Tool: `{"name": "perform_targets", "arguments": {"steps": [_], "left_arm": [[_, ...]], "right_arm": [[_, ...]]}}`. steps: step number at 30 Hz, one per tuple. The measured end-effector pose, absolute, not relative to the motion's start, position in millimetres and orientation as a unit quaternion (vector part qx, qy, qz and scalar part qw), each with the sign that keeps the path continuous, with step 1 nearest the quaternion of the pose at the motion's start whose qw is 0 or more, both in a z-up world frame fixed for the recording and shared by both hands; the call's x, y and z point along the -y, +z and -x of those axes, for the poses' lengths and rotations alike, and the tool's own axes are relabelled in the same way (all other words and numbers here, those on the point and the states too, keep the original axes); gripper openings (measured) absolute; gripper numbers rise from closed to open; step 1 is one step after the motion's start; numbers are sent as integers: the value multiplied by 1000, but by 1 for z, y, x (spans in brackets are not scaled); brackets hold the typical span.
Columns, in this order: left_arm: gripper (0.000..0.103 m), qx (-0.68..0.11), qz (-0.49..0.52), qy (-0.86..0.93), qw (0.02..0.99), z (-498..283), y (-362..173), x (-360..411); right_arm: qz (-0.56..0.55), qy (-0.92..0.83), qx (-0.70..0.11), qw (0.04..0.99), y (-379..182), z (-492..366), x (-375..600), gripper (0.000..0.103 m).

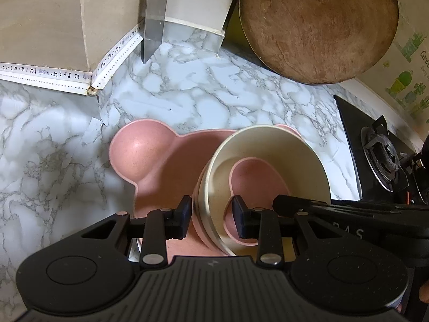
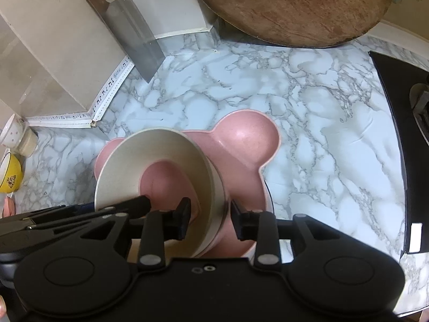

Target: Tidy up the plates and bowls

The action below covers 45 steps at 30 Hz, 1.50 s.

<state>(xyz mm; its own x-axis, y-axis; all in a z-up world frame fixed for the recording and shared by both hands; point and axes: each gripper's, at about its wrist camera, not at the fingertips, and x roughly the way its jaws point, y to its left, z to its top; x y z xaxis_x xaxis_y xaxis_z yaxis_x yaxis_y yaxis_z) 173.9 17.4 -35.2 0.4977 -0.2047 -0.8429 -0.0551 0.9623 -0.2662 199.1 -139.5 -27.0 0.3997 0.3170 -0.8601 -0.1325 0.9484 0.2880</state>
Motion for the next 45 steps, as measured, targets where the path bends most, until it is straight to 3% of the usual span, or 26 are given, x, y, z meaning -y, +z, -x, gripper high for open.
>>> {"name": "perform_targets", "arguments": {"steps": [21, 25, 28, 32, 38, 45], "left_arm": [[32, -442, 111, -50, 889, -133, 2, -8], [42, -423, 105, -54, 898, -121, 10, -5], [42, -412, 100, -57, 904, -112, 16, -4], [55, -398, 106, -62, 909, -98, 22, -5], [60, -376, 95, -56, 920, -79, 30, -5], [60, -353, 82, -58, 930, -60, 37, -2]], "right_arm": [[-86, 162, -465, 866, 14, -152, 164, 46], [-84, 173, -450, 872, 22, -141, 167, 49], [-94, 180, -438, 876, 27, -133, 173, 54], [-98, 193, -418, 882, 34, -121, 180, 62], [-93, 224, -383, 892, 44, -102, 186, 81], [-62, 240, -335, 909, 52, -76, 186, 92]]}}
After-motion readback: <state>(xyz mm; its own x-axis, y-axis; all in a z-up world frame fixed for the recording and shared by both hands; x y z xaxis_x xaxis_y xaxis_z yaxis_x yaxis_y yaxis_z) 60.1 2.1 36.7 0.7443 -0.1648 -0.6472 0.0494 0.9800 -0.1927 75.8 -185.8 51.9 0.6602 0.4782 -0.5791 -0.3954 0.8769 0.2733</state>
